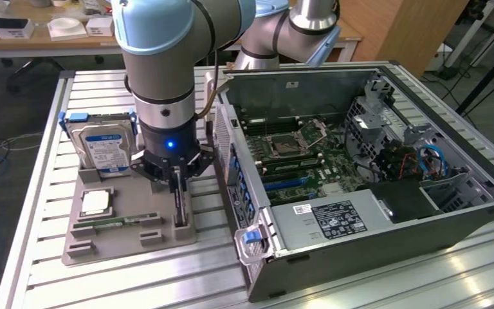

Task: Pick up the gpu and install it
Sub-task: 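Pick up the gpu and move the gpu toward the slot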

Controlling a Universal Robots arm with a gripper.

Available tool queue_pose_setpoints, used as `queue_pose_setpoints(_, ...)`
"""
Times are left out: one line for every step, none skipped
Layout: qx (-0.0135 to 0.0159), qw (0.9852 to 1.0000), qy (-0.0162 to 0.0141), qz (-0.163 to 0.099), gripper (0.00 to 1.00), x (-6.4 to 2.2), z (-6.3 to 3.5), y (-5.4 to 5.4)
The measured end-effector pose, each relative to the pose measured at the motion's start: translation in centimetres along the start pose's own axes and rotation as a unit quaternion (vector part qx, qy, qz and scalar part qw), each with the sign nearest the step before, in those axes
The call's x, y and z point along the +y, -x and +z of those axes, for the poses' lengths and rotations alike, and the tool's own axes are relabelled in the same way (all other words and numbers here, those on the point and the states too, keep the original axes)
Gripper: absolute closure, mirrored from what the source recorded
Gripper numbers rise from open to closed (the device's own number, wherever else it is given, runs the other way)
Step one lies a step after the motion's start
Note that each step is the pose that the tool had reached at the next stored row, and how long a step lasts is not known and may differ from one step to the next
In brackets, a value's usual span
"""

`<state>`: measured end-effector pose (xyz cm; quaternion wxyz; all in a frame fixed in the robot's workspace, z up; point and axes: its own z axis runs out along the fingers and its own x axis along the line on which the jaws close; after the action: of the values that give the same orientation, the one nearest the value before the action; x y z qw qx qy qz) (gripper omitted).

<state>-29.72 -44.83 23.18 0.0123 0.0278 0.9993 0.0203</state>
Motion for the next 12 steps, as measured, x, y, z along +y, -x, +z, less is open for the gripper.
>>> queue_pose_setpoints(0.0000, 1.0000, 0.0000, 0.000, 0.74, 0.00, 0.00, 0.00)
queue_pose_setpoints(0.0000, 1.0000, 0.0000, 0.000, 0.74, 0.00, 0.00, 0.00)
queue_pose_setpoints(0.0000, 1.0000, 0.0000, 0.000, 0.74, 0.00, 0.00, 0.00)
queue_pose_setpoints(0.0000, 1.0000, 0.0000, 0.000, 0.74, 0.00, 0.01, 0.00)
queue_pose_setpoints(0.0000, 1.0000, 0.0000, 0.000, 0.74, 0.00, 0.01, 0.00)
queue_pose_setpoints(0.0000, 1.0000, 0.0000, 0.000, 0.74, 0.00, 0.01, 0.00)
queue_pose_setpoints(0.0000, 1.0000, 0.0000, 0.000, 0.74, 0.00, 0.01, 0.00)
queue_pose_setpoints(0.0000, 1.0000, 0.0000, 0.000, 0.74, 0.00, 0.02, 0.00)
queue_pose_setpoints(0.0000, 1.0000, 0.0000, 0.000, 0.74, 0.00, 0.02, 0.00)
queue_pose_setpoints(0.0000, 1.0000, 0.0000, 0.000, 0.74, 0.00, 0.02, 0.00)
queue_pose_setpoints(0.0000, 1.0000, 0.0000, 0.000, 0.74, 0.00, 0.02, 0.00)
queue_pose_setpoints(0.0000, 1.0000, 0.0000, 0.000, 0.74, 0.00, 0.02, 0.00)
